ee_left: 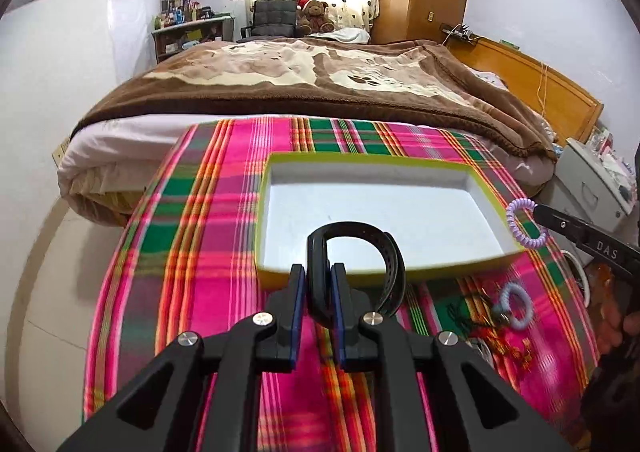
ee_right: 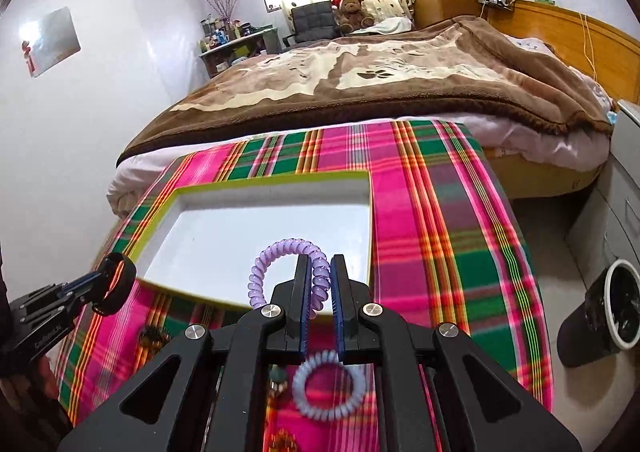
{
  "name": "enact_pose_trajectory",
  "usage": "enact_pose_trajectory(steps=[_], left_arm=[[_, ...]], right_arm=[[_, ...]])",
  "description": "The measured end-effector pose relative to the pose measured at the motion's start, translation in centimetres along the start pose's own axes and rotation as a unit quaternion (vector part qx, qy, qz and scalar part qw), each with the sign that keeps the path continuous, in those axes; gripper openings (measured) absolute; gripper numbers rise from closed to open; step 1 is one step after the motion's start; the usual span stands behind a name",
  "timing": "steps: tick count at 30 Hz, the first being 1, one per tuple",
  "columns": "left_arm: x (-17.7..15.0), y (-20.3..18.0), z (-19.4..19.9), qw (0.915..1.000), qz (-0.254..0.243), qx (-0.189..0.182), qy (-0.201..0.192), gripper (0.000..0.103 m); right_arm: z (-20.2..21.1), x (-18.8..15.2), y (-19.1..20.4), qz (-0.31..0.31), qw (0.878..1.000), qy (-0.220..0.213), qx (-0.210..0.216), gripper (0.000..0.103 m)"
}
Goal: Organize jewelry
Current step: 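Carry the black bracelet and lavender coil into the tray and release both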
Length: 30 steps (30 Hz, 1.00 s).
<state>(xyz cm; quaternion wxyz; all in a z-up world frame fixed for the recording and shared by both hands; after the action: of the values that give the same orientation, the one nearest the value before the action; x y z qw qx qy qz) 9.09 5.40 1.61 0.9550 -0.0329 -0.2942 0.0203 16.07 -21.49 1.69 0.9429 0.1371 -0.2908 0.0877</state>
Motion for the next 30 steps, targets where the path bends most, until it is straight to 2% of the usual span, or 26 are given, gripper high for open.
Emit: enact_pose_trajectory(steps=[13, 22, 26, 30], left_arm=[[5.7, 0.3, -5.3, 0.9998, 0.000, -0.010, 0.018, 0.014], [7.1, -0.2, -8.6, 0.9990, -0.015, 0.004, 0.043, 0.014], [7.3, -0.2, -9.1, 0.9986, -0.018, 0.000, 0.050, 0.014], [7.4, -0.1, -10.1, 0.9980, -0.012, -0.002, 0.063, 0.014]], right_arm=[[-5.2, 4.6, -0.4, 0.009, 0.999, 0.024, -0.027, 0.010], [-8.4, 5.4, -0.6, 0.022, 0.997, 0.050, -0.047, 0.010], [-9.2, 5.5, -0.3, 0.038, 0.996, 0.054, -0.068, 0.010], [-10.0, 5.4, -0.2, 0.042, 0.994, 0.065, -0.072, 0.010]])
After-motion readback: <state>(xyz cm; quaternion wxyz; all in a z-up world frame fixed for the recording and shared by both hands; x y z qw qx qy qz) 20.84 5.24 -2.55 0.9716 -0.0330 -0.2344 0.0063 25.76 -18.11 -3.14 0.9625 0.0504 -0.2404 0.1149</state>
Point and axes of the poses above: each gripper's, at about its wrist camera, not at the fingertips, and z roughly against the way its jaws point, y to its left, x to its top, the point moved 1 cm from there along -z, roughly the way its jaws point, and after that the axes turned 10 degrees about y, right-handed, at the moved point
